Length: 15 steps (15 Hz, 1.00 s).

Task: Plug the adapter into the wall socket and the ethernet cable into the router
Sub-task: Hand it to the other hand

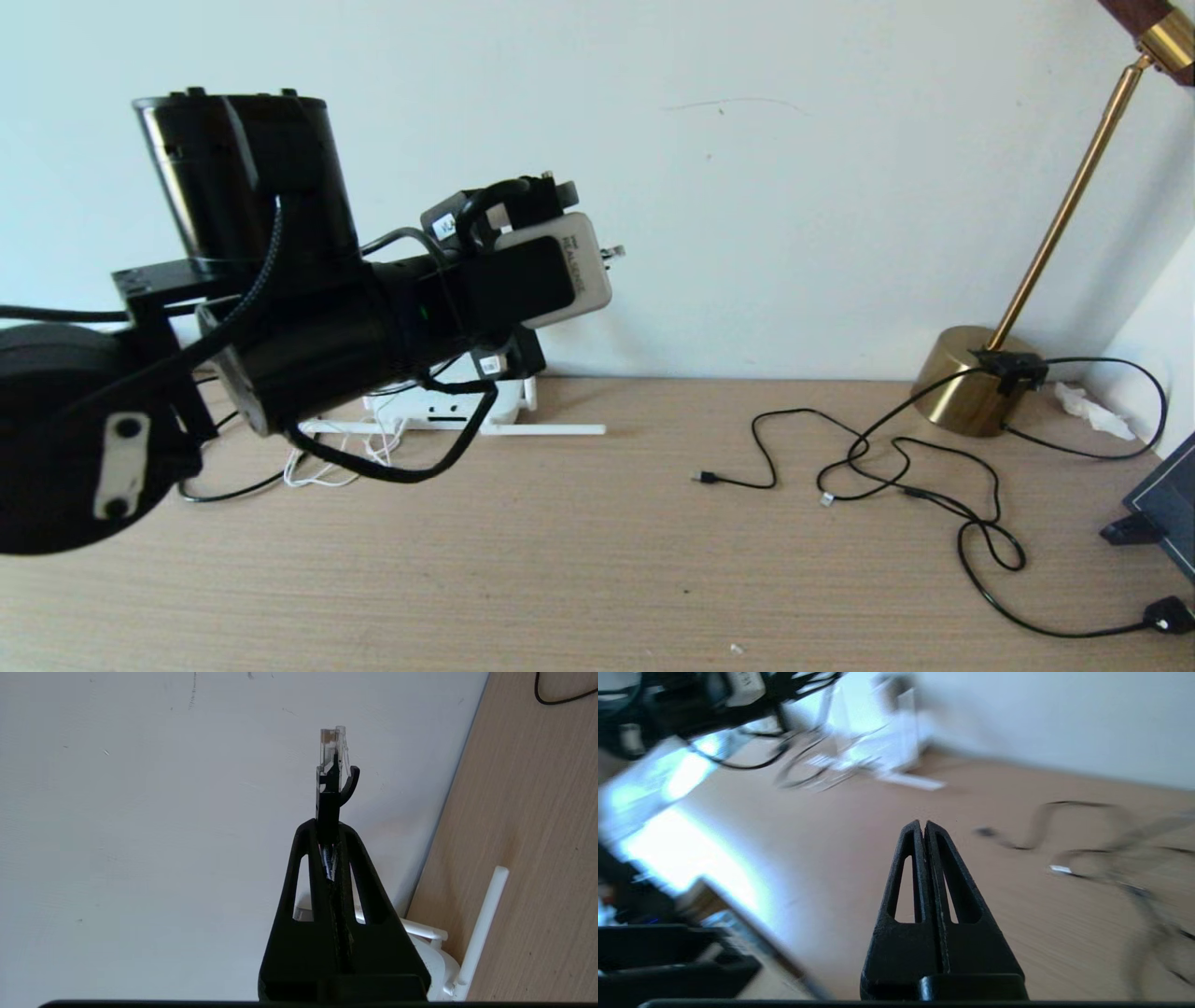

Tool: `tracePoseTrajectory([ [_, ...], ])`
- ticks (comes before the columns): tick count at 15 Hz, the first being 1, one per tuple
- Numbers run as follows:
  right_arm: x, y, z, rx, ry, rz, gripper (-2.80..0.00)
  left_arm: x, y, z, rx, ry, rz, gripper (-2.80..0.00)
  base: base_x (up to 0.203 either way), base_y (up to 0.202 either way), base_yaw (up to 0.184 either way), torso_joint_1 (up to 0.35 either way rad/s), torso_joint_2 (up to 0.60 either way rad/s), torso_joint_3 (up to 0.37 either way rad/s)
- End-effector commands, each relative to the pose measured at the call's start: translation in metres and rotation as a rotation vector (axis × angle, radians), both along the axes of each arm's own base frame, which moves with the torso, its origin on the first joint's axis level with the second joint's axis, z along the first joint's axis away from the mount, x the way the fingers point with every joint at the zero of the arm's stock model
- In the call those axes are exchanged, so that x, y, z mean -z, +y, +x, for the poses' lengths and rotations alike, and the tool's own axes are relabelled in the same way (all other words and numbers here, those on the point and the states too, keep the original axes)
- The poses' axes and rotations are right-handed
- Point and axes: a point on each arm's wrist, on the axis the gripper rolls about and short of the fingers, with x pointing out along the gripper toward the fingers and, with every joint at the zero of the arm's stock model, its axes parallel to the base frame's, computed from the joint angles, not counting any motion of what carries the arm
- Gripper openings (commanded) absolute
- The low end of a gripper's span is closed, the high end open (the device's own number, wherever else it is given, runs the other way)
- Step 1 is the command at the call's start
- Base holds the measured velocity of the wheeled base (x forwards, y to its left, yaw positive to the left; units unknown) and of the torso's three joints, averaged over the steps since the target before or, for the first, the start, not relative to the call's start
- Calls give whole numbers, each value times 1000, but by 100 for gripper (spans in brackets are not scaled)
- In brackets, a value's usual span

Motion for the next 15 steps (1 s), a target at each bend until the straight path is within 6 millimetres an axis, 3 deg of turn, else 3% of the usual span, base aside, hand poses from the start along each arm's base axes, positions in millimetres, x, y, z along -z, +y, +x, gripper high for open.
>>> tracePoseTrajectory([
  [1, 8, 6, 63, -63, 160, 1, -280, 1, -4, 5, -3, -5, 4, -280, 0, 0, 0, 0, 0, 0],
  [5, 26, 47, 148, -252, 239, -14, -280, 2, -7, 11, -7, 4, 0, -280, 0, 0, 0, 0, 0, 0],
  [8, 17, 99, 180, -332, 173, -27, -280, 2, -7, 10, -2, 6, -5, -280, 0, 0, 0, 0, 0, 0],
  [9, 12, 112, 182, -337, 151, -30, 0, 2, -7, 10, -1, 5, -4, -280, 0, 0, 0, 0, 0, 0],
  [11, 6, 131, 188, -322, 120, -37, 0, 4, -8, 10, 37, 14, 2, -280, 0, 0, 0, 0, 0, 0],
  [15, 12, 140, 201, -310, -44, -80, 0, 7, -9, 9, 130, 41, 19, -280, 0, 0, 0, 0, 0, 0],
])
